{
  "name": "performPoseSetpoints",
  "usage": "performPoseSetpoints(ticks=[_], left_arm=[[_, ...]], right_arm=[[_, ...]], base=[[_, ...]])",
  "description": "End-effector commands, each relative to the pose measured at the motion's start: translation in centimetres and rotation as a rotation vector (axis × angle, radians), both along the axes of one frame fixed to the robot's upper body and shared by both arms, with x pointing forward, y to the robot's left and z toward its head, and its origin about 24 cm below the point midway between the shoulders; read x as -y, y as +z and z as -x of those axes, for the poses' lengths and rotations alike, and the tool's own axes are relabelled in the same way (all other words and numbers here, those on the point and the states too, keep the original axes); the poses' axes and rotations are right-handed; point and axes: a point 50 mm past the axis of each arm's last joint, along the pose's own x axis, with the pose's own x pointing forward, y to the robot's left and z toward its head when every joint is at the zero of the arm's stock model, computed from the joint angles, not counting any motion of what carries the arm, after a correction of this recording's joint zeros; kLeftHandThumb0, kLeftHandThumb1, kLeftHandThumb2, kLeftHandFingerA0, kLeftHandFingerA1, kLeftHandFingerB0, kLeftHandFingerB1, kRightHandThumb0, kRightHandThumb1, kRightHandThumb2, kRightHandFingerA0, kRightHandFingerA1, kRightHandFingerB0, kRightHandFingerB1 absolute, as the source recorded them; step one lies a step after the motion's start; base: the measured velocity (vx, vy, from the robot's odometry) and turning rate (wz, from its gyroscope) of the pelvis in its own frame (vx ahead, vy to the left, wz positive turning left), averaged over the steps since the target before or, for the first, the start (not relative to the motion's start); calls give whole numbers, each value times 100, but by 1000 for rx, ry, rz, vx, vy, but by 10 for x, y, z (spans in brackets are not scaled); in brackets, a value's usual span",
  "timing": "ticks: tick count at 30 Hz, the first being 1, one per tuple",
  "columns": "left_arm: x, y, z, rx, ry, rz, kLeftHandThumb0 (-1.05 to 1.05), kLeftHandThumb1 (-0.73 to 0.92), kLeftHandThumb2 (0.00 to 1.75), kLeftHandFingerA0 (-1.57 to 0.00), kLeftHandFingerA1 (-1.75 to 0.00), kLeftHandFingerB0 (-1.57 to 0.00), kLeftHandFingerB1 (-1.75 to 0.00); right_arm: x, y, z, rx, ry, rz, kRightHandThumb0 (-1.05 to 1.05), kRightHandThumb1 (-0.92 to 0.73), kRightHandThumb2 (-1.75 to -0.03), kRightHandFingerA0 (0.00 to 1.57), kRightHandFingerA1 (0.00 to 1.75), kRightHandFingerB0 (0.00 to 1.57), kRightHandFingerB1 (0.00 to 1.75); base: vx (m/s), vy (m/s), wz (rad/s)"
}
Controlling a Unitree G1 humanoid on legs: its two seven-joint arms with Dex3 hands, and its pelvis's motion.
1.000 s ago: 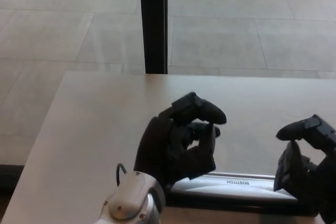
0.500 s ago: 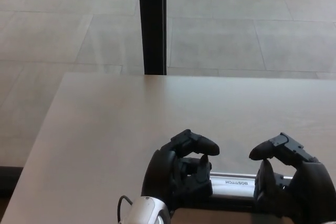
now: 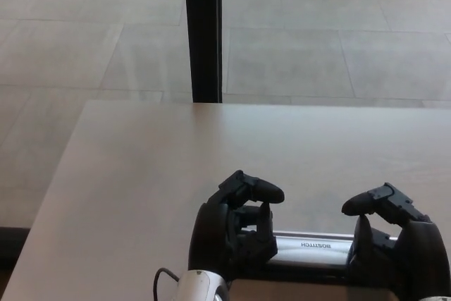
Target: A hole pucnch is kept on the middle on the desk infront of the robot and the robot uses both its hands as fists to press on it and use it
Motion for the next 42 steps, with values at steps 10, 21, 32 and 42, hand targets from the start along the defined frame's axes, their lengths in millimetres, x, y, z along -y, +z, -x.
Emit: performPoseSetpoints(ticks=[10, 21, 32, 42], left_arm=[[56, -20, 30, -13, 478, 141, -41, 85, 79, -96, -175, -53, -173], [67, -22, 31, 252, 370, -199, -34, 76, 96, -94, -175, -62, -174], [67, -26, 31, 589, 118, -482, -19, 64, 109, -89, -175, -71, -142], [67, -31, 32, 691, 68, -551, -24, 58, 114, -94, -175, -77, -143]], right_arm=[[19, -48, 23, 111, -233, 225, -16, -70, -119, 94, 175, 65, 175], [36, -80, 44, 44, -255, 574, -17, -70, -109, 89, 175, 58, 173], [42, -102, 50, -53, -245, 802, -5, -66, -99, 81, 175, 65, 144], [45, -107, 52, -61, -244, 833, -8, -66, -96, 81, 175, 66, 135]], base=[[0, 0, 0], [0, 0, 0], [0, 0, 0], [0, 0, 0]])
